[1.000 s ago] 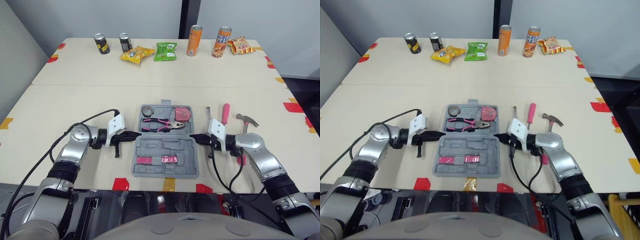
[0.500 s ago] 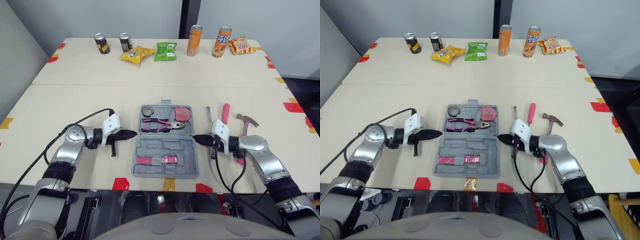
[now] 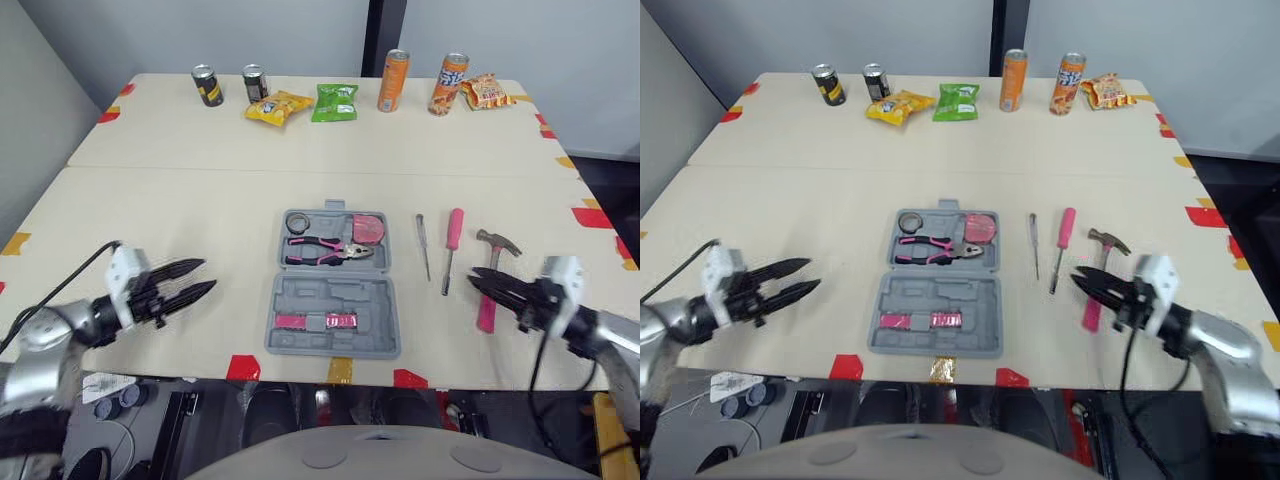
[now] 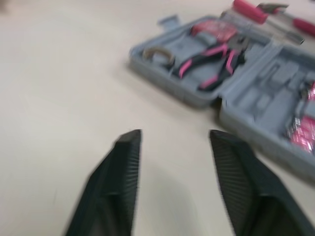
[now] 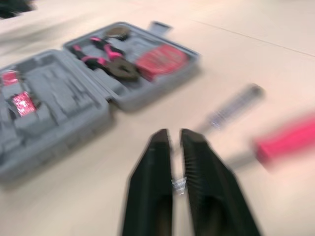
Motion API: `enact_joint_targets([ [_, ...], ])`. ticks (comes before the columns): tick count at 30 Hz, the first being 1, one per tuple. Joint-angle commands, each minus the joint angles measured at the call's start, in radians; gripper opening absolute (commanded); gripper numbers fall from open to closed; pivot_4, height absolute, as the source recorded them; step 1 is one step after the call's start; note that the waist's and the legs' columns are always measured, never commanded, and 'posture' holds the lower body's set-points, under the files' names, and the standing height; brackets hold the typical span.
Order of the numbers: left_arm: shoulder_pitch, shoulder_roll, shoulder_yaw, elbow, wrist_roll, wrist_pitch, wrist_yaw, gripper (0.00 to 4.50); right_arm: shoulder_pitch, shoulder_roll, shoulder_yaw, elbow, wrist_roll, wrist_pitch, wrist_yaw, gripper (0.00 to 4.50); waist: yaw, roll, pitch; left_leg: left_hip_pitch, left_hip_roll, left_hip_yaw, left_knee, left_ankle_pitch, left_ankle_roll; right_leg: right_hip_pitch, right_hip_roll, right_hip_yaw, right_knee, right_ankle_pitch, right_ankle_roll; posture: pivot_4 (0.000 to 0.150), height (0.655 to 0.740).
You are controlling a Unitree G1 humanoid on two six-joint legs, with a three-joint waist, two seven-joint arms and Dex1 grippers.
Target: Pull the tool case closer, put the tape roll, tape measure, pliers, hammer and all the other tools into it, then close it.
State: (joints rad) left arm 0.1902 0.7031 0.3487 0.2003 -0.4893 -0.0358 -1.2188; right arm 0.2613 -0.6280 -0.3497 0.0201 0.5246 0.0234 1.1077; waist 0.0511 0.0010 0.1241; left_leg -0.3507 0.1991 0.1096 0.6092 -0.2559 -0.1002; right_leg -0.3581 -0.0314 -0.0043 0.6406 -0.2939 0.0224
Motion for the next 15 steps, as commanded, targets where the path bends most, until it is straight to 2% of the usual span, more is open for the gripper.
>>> enact_joint_targets([
  [1, 0.085, 0.010, 0.113, -0.009, -0.028, -0.026, 0.022, 3.96, 0.064, -0.010, -0.143, 0.073, 0.040, -0.058, 0.010, 2.17, -0.001, 0.000, 0.000, 0.000, 0.000, 0.000, 0.000, 0.000, 0.001, 0.000, 0.000, 0.000, -0.001, 0.000, 0.000, 0.150, 0.7400],
  [3, 0.131, 0.004, 0.162, 0.013, -0.031, -0.039, 0.039, 4.50, 0.098, -0.005, -0.210, 0.143, 0.048, -0.086, 0.008, 2.98, -0.001, 0.000, 0.000, 0.000, 0.002, 0.000, 0.000, -0.001, 0.005, 0.001, 0.000, 0.000, -0.002, 0.000, 0.000, 0.150, 0.7400],
  [8, 0.186, -0.008, 0.240, 0.096, -0.027, -0.077, 0.070, 4.50, 0.134, -0.008, -0.318, 0.331, 0.050, -0.156, 0.000, 4.44, -0.003, 0.002, 0.001, 0.001, 0.004, 0.001, -0.002, -0.001, 0.007, 0.001, -0.001, 0.000, -0.004, 0.000, -0.001, 0.150, 0.7400],
  [15, 0.174, 0.005, 0.238, 0.152, -0.014, -0.107, 0.060, 4.50, 0.116, -0.012, -0.337, 0.435, 0.044, -0.205, 0.009, 4.44, -0.012, 0.004, 0.002, 0.001, 0.004, 0.001, -0.003, -0.001, 0.010, 0.002, -0.001, 0.000, -0.005, -0.001, -0.001, 0.150, 0.7400],
])
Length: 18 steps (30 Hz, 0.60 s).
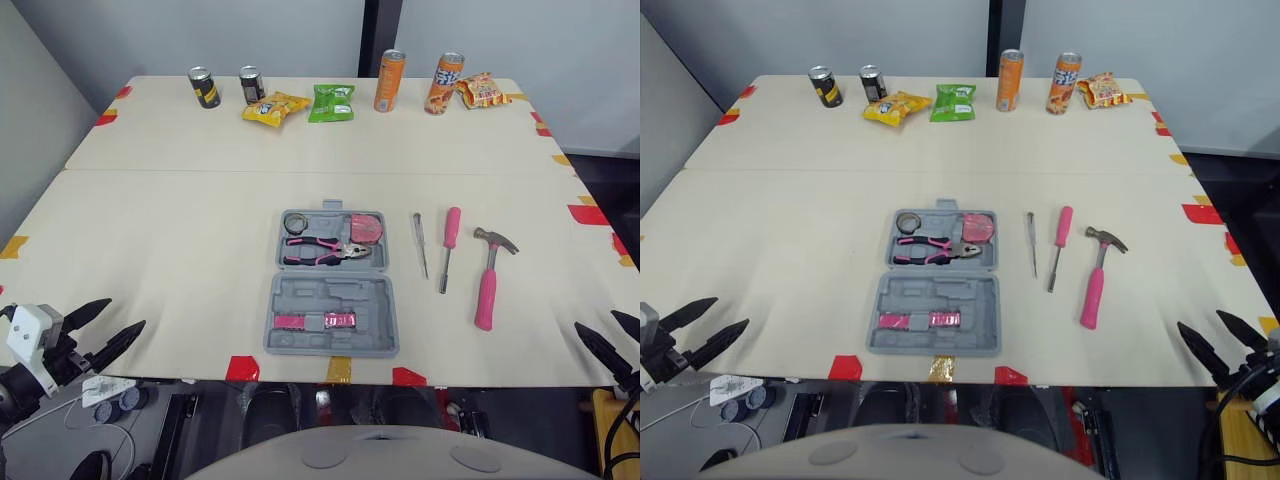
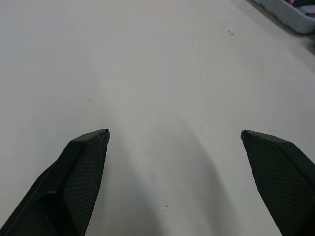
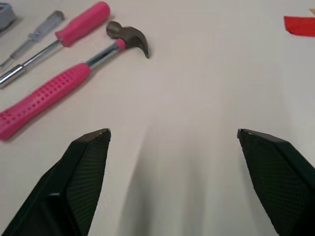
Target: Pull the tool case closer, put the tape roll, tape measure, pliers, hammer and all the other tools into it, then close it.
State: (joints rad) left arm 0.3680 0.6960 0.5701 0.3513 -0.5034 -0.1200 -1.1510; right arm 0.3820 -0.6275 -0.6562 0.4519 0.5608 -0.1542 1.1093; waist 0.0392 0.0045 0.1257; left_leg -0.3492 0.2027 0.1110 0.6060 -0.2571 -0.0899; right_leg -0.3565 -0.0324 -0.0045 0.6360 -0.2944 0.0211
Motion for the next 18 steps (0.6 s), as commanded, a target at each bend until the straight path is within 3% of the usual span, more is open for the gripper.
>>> enact_joint_targets([
  [1, -0.010, 0.014, 0.016, 0.004, 0.000, -0.023, -0.008, 4.50, -0.008, -0.012, -0.028, 0.005, 0.009, -0.030, 0.007, 4.44, -0.001, 0.000, 0.000, 0.000, 0.000, 0.000, 0.000, 0.000, 0.000, 0.000, 0.000, 0.000, 0.000, 0.000, 0.000, 0.150, 0.7400],
  [11, -0.036, 0.030, -0.011, -0.065, 0.000, -0.005, -0.036, 4.50, -0.034, -0.007, 0.013, -0.055, -0.004, -0.024, -0.001, 4.44, 0.001, 0.000, 0.000, 0.000, 0.000, 0.000, 0.001, 0.000, 0.000, 0.000, 0.000, 0.000, 0.002, 0.000, 0.000, 0.150, 0.7400],
  [18, -0.056, 0.048, -0.055, -0.262, -0.041, 0.073, -0.070, 4.50, -0.067, 0.018, 0.114, -0.328, 0.006, 0.084, -0.073, 4.44, 0.000, 0.000, 0.000, 0.000, 0.000, 0.000, 0.002, 0.000, 0.001, 0.000, 0.000, 0.000, 0.004, 0.000, 0.000, 0.150, 0.7400],
])
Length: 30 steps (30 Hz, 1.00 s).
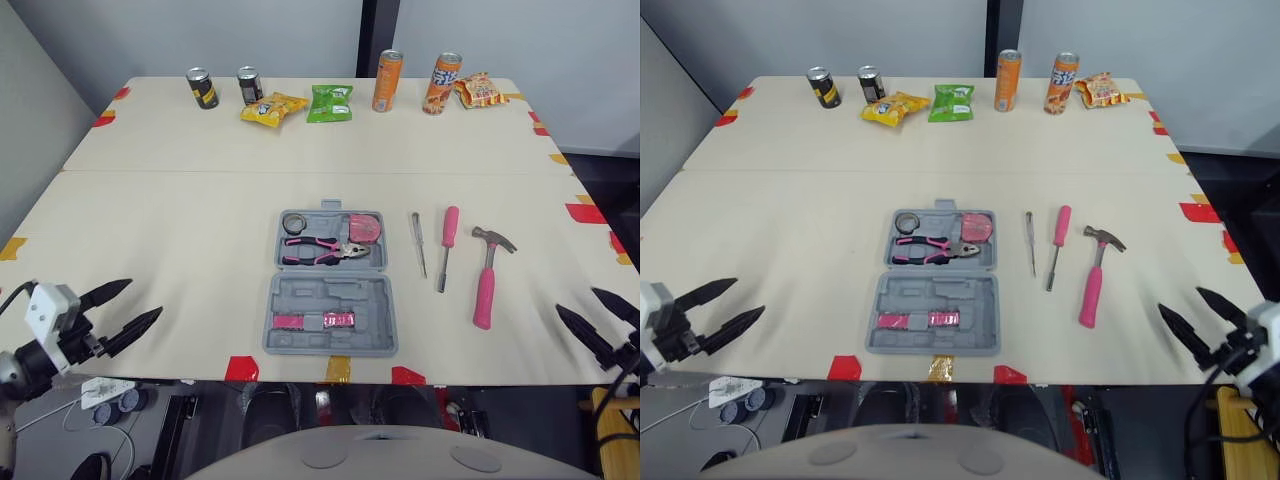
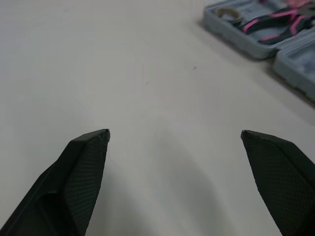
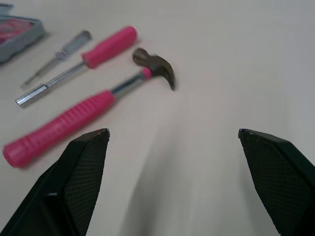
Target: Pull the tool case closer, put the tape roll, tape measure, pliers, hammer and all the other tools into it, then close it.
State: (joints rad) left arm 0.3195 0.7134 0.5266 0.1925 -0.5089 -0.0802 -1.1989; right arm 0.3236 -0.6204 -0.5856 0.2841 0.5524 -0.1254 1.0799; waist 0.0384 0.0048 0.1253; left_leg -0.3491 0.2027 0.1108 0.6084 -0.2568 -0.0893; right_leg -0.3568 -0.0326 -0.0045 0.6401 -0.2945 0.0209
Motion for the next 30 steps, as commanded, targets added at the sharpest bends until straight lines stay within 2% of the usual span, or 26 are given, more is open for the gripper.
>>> enact_joint_targets([
  [1, -0.018, 0.039, -0.022, -0.137, -0.044, 0.047, -0.032, 4.50, -0.016, 0.018, 0.072, -0.221, 0.014, 0.086, -0.066, 4.44, 0.001, 0.000, 0.000, 0.000, 0.000, 0.000, 0.000, 0.000, 0.000, 0.000, 0.000, 0.000, 0.001, 0.000, 0.000, 0.150, 0.7400],
  [9, -0.090, 0.114, -0.113, -0.332, -0.090, 0.152, -0.115, 4.50, -0.078, 0.058, 0.282, -0.540, -0.087, 0.319, -0.321, 4.44, 0.008, 0.000, 0.000, 0.000, -0.002, -0.001, 0.001, 0.001, -0.003, -0.001, 0.000, 0.000, 0.002, 0.000, 0.000, 0.150, 0.7400],
  [14, -0.170, 0.162, -0.169, -0.405, -0.113, 0.201, -0.159, 4.50, -0.156, 0.078, 0.407, -0.634, -0.173, 0.481, -0.475, 4.44, 0.010, 0.000, 0.000, 0.000, -0.004, -0.001, 0.001, 0.004, -0.010, -0.001, 0.001, 0.000, 0.003, 0.000, 0.001, 0.150, 0.7400],
  [23, -0.284, 0.220, -0.207, -0.443, -0.170, 0.287, -0.240, 4.50, -0.324, 0.210, 0.575, -0.672, -0.266, 0.732, -0.706, 4.44, 0.008, 0.000, 0.000, 0.000, -0.005, -0.002, 0.000, 0.006, -0.017, -0.001, 0.002, 0.001, 0.003, 0.001, 0.003, 0.150, 0.7400],
  [30, -0.321, 0.230, -0.195, -0.401, -0.175, 0.293, -0.271, 4.50, -0.378, 0.288, 0.591, -0.644, -0.320, 0.828, -0.827, 4.44, 0.012, 0.000, 0.000, 0.000, -0.005, -0.003, 0.000, 0.008, -0.023, 0.000, 0.002, 0.000, 0.003, 0.002, 0.003, 0.150, 0.7400],
])
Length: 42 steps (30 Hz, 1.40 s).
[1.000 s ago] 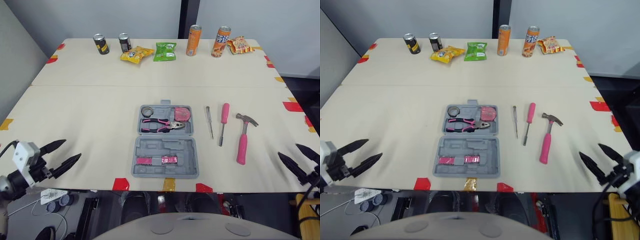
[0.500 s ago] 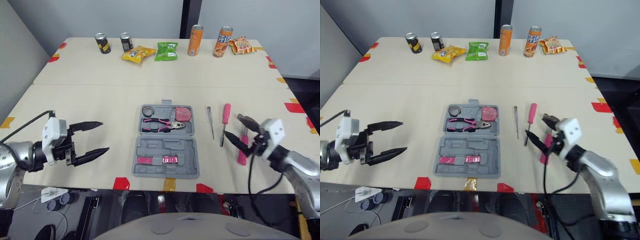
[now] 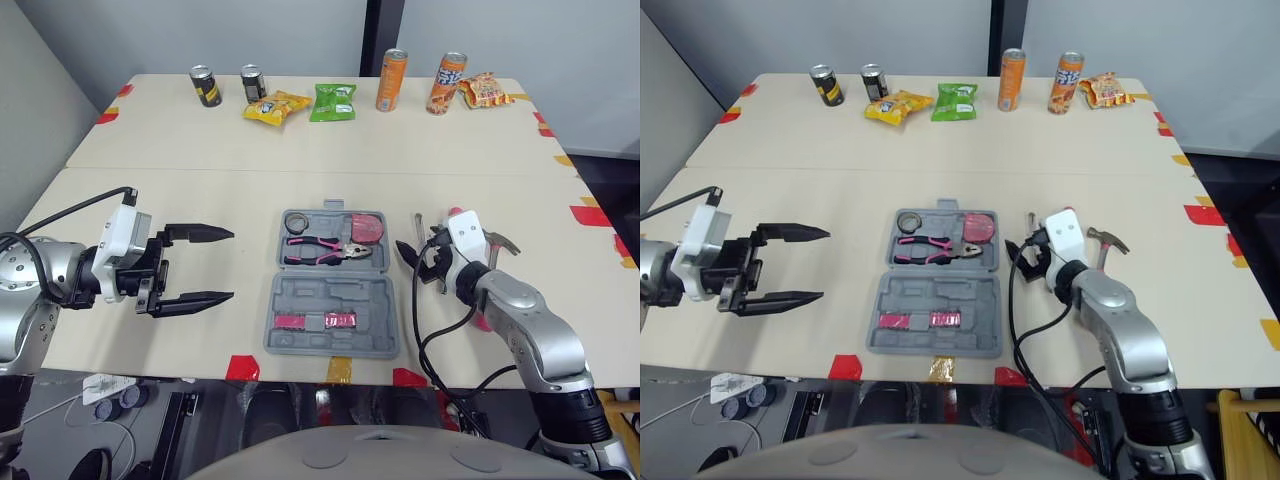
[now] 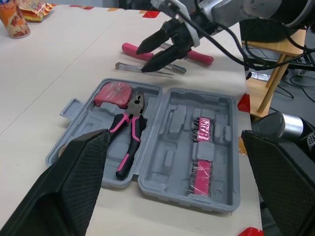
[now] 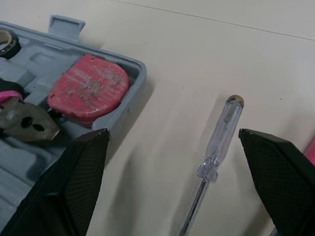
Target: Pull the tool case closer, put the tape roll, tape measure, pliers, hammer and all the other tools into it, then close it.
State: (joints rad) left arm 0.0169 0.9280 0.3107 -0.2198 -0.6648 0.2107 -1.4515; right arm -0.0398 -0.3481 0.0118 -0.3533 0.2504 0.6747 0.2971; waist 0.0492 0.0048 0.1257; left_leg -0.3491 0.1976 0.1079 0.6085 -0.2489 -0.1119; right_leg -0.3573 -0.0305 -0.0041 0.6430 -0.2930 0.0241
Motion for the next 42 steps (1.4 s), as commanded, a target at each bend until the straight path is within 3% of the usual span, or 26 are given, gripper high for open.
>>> enact_joint_targets([
  [1, -0.022, 0.016, 0.025, 0.020, -0.021, 0.002, -0.023, 4.50, -0.016, 0.021, -0.004, -0.004, -0.024, 0.033, -0.050, 4.44, 0.002, 0.000, 0.000, 0.000, 0.000, 0.000, 0.000, 0.000, 0.000, 0.000, 0.000, 0.000, 0.000, 0.000, 0.000, 0.150, 0.7400],
  [5, -0.024, 0.036, 0.051, 0.041, -0.077, 0.046, -0.086, 4.50, -0.020, 0.044, -0.006, 0.001, -0.035, 0.058, -0.075, 4.44, 0.001, 0.000, 0.000, 0.000, 0.000, 0.000, 0.000, 0.000, -0.001, 0.000, 0.000, 0.000, 0.000, 0.000, 0.000, 0.150, 0.7400],
  [15, -0.041, 0.040, 0.043, 0.048, -0.073, 0.044, -0.103, 4.50, -0.022, 0.086, 0.000, 0.042, -0.050, 0.078, -0.089, 4.44, 0.001, 0.000, 0.000, 0.000, 0.000, 0.000, 0.000, 0.000, -0.001, 0.000, 0.000, 0.000, 0.001, 0.000, 0.000, 0.150, 0.7400],
  [16, -0.043, 0.040, 0.042, 0.046, -0.072, 0.044, -0.101, 4.50, -0.025, 0.091, -0.003, 0.048, -0.050, 0.078, -0.091, 3.94, 0.001, 0.000, 0.000, 0.000, 0.000, 0.000, 0.000, 0.000, -0.001, 0.000, 0.000, 0.000, 0.001, 0.000, 0.000, 0.150, 0.7400],
  [28, -0.052, 0.040, 0.043, 0.057, -0.064, 0.035, -0.107, 4.50, -0.042, 0.102, -0.011, 0.077, -0.065, 0.048, -0.096, 0.01, 0.001, 0.000, 0.000, 0.000, 0.000, 0.000, 0.001, 0.000, -0.001, 0.000, 0.000, 0.000, 0.002, 0.000, 0.000, 0.150, 0.7400],
  [35, -0.051, 0.037, 0.036, 0.090, -0.031, -0.015, -0.121, 4.50, -0.032, 0.065, -0.038, 0.008, -0.035, 0.028, -0.041, 0.01, 0.002, 0.000, 0.000, 0.000, 0.000, 0.000, 0.001, 0.000, -0.001, 0.000, 0.000, 0.000, 0.002, 0.000, 0.000, 0.150, 0.7400],
  [42, -0.052, 0.043, 0.038, 0.102, -0.032, -0.023, -0.131, 4.50, -0.003, -0.132, -0.045, -0.074, 0.017, -0.025, 0.182, 0.01, 0.006, 0.000, 0.000, 0.000, 0.000, -0.001, 0.001, 0.000, -0.002, 0.000, 0.000, 0.000, 0.002, 0.000, 0.000, 0.150, 0.7400],
])
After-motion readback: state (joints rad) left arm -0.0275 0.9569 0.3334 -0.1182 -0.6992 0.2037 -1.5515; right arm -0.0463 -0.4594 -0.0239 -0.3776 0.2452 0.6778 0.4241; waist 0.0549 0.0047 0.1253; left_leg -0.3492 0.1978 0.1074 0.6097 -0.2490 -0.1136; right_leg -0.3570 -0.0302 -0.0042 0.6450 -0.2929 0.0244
